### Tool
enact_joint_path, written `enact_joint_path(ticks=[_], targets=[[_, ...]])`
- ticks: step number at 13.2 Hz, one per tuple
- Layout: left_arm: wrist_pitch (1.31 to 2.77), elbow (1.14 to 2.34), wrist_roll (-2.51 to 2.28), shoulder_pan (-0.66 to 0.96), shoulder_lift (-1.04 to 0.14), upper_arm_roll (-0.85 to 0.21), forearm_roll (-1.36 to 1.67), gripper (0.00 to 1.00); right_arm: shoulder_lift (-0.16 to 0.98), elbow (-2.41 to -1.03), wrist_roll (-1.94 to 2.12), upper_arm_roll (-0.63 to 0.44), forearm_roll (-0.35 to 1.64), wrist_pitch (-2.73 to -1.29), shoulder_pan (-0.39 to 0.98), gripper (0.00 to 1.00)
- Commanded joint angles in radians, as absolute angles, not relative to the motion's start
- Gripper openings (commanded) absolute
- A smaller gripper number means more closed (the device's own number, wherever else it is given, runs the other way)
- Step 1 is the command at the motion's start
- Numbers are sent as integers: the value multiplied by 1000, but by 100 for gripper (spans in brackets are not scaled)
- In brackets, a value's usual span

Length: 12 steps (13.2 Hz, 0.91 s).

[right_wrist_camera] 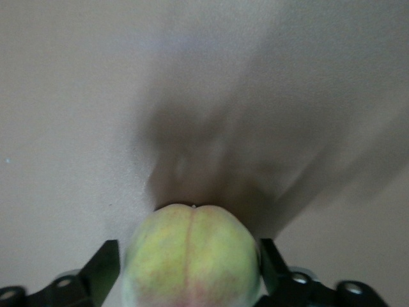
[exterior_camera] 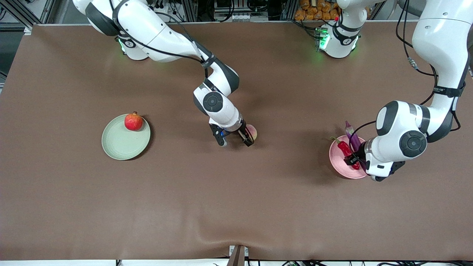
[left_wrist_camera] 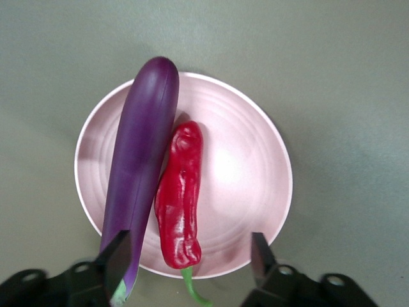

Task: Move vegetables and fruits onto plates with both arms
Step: 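Place the chili on the pink plate while the right gripper reaches the peach, then carry the peach to the green plate while the left arm retracts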

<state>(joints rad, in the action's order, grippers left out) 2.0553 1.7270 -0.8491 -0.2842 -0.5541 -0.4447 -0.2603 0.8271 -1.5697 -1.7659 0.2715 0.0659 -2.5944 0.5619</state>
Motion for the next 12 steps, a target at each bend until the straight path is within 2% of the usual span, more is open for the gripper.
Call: enact_joint_path(ticks=[1, 3, 5, 9, 12], targets=[[2005, 1714, -832, -287, -482, -456, -284, 100, 841, -1520, -1819, 285, 6, -2577, 545, 0], [1970, 1668, -781, -287, -444, -459, -272, 100, 827, -1458, -1804, 316, 5, -2423, 481, 0], [1864, 1576, -721, -285, -417, -466, -247, 100, 774, -1408, -1682, 333, 6, -2239, 407, 0], [1737, 1467, -680, -287, -332, -477, -178, 100, 623, -1420, -1273, 341, 20, -1823, 180, 0], [1640, 1466, -542, -287, -212, -476, -172, 100, 526, -1518, -986, 336, 18, -1700, 23, 0]])
